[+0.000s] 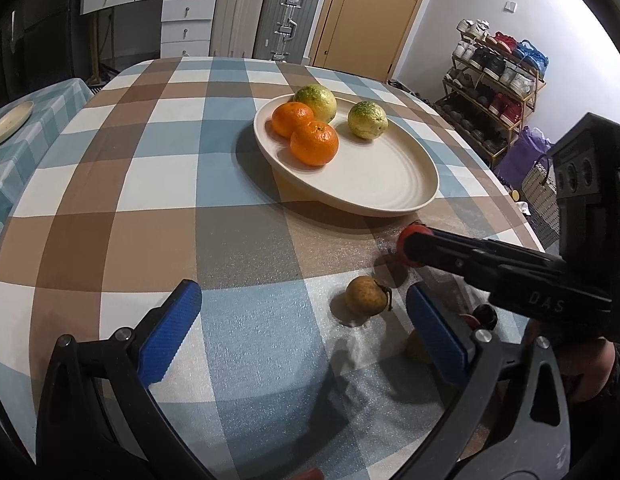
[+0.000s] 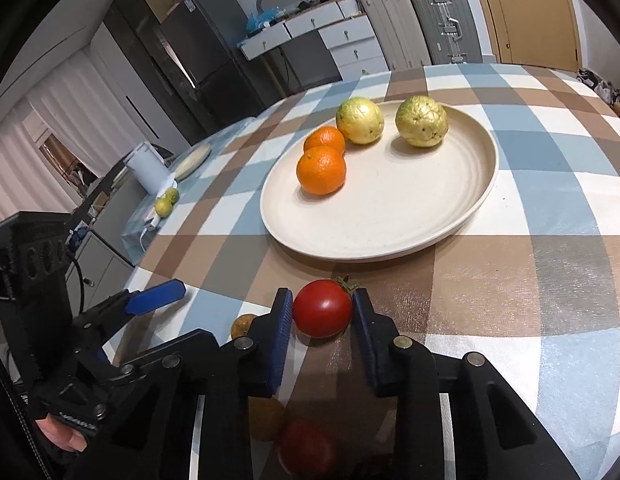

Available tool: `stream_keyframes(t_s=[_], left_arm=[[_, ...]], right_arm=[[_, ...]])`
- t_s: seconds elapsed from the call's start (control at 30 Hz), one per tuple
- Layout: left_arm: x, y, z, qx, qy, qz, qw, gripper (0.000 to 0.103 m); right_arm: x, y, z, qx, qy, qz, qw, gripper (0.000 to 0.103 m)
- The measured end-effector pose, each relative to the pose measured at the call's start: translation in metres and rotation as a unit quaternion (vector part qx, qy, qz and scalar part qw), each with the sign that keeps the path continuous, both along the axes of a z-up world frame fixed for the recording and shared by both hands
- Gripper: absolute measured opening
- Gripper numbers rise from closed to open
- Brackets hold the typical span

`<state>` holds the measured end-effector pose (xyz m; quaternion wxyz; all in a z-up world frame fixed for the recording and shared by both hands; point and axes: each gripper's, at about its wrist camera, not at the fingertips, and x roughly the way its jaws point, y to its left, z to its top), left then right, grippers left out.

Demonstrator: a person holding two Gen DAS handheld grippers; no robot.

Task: Organize fruits
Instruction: 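Grasp the red tomato with the right gripper, then grasp the brown kiwi with the left gripper while the right gripper holds the tomato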

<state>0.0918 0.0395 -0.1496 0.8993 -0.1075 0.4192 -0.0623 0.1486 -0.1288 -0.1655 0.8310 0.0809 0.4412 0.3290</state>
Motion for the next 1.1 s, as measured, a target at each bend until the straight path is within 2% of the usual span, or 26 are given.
stream_keyframes(t_s=[0.3,0.53,0.73,0.83,0.87,0.93,1.0,1.1], left_arm=[[0.003,-0.004,0.002,0.016,0.007,0.004,0.9998,0.102],[0.012,-0.013,-0.004,0.01,0.03,-0.013,0.9994,0.102],[0.02,-0.029,-0.004,0.012,0.039,-0.033,0.9986,0.091],[0.022,-0.034,-0.003,0.016,0.041,-0.039,0.9983,0.077],[0.023,-0.035,-0.004,0.014,0.044,-0.041,0.9981,0.069],[0.024,-0.035,-0.006,0.012,0.049,-0.043,0.9978,0.061],[0.025,-0.033,-0.008,0.006,0.053,-0.046,0.9975,0.047],[0.024,-0.031,-0.009,-0.004,0.053,-0.048,0.9974,0.036]], right_arm=[[-0.011,-0.025,0.008,0.026,-0.012,-0.021,0.999,0.031],[-0.021,-0.044,0.013,0.044,-0.02,-0.03,0.998,0.031],[-0.029,-0.052,0.013,0.051,-0.023,-0.027,0.998,0.031],[-0.031,-0.055,0.014,0.053,-0.024,-0.027,0.998,0.031],[-0.031,-0.057,0.013,0.053,-0.025,-0.029,0.998,0.031],[-0.032,-0.06,0.013,0.055,-0.025,-0.033,0.998,0.031],[-0.033,-0.062,0.013,0.057,-0.023,-0.037,0.997,0.031],[-0.032,-0.065,0.011,0.056,-0.02,-0.042,0.997,0.031]])
